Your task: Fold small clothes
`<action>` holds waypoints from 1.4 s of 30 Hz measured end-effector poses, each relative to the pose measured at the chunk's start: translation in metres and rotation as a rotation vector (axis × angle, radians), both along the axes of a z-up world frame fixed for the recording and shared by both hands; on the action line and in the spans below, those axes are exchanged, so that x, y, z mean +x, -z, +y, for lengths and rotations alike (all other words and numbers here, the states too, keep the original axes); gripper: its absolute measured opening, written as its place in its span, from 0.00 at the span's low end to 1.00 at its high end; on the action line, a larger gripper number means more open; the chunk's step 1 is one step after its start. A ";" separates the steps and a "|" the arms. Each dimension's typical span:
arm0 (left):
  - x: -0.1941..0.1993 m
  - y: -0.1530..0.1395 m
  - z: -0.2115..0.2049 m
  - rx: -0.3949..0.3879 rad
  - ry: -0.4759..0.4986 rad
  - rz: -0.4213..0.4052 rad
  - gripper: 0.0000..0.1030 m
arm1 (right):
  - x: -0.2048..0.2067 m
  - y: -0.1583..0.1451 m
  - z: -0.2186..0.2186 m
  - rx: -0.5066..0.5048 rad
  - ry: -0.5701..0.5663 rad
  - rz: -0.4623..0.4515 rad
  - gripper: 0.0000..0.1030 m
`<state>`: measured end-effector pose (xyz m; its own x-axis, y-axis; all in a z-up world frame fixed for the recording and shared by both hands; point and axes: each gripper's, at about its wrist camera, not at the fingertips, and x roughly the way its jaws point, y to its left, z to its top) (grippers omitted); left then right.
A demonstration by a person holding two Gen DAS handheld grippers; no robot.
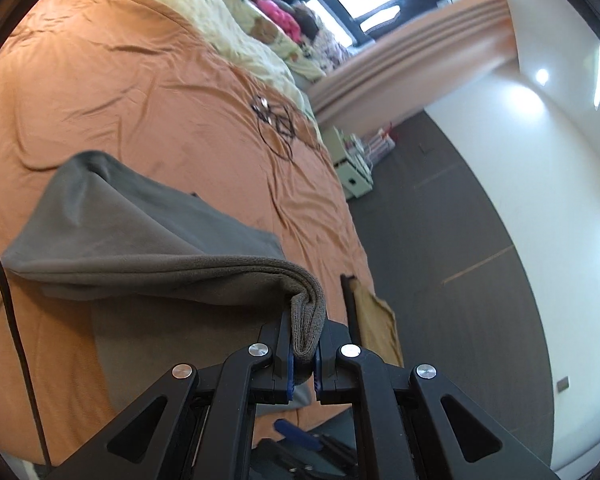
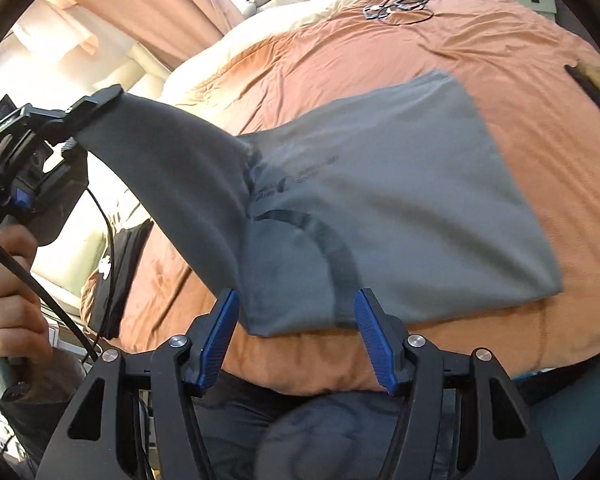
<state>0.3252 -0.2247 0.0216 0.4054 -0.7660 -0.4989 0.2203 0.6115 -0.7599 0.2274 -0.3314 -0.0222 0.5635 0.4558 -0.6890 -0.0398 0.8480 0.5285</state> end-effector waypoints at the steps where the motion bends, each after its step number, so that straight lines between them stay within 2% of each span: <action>1: -0.003 0.002 -0.008 0.004 0.013 0.004 0.06 | -0.004 0.000 -0.006 -0.010 0.010 -0.004 0.57; 5: -0.005 0.005 -0.032 0.023 0.070 0.010 0.06 | -0.019 -0.002 -0.026 -0.006 0.055 -0.006 0.57; 12: -0.007 0.027 -0.078 0.078 0.160 0.040 0.06 | -0.043 0.007 -0.061 -0.027 0.134 0.017 0.57; 21: -0.014 0.061 -0.134 0.116 0.274 0.103 0.06 | -0.054 0.012 -0.076 -0.031 0.163 0.067 0.57; 24: -0.016 0.073 -0.150 0.141 0.322 0.132 0.16 | -0.053 0.017 -0.076 -0.017 0.167 0.080 0.57; 25: -0.015 0.078 -0.151 0.126 0.340 0.149 0.27 | -0.050 0.020 -0.078 -0.014 0.167 0.086 0.57; 26: -0.016 0.081 -0.151 0.105 0.353 0.162 0.40 | -0.047 0.024 -0.080 -0.012 0.164 0.094 0.57; 28: -0.016 0.085 -0.145 0.095 0.341 0.162 0.55 | -0.043 0.028 -0.081 -0.020 0.153 0.106 0.57; 29: -0.015 0.085 -0.140 0.106 0.324 0.155 0.57 | -0.040 0.029 -0.080 -0.025 0.147 0.106 0.57; 37: -0.004 0.100 -0.071 0.198 0.186 0.166 0.57 | -0.012 0.021 -0.063 -0.126 0.048 0.076 0.57; 40: -0.003 0.109 -0.045 0.229 0.136 0.184 0.57 | 0.002 0.017 -0.053 -0.193 0.004 0.060 0.57; 42: -0.003 0.116 -0.031 0.249 0.104 0.199 0.57 | 0.010 0.017 -0.045 -0.239 -0.035 0.052 0.51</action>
<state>0.3218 -0.2555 -0.0944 0.2070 -0.6428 -0.7375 0.1538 0.7659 -0.6243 0.2372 -0.3766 -0.0395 0.5115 0.2949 -0.8071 -0.0495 0.9478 0.3149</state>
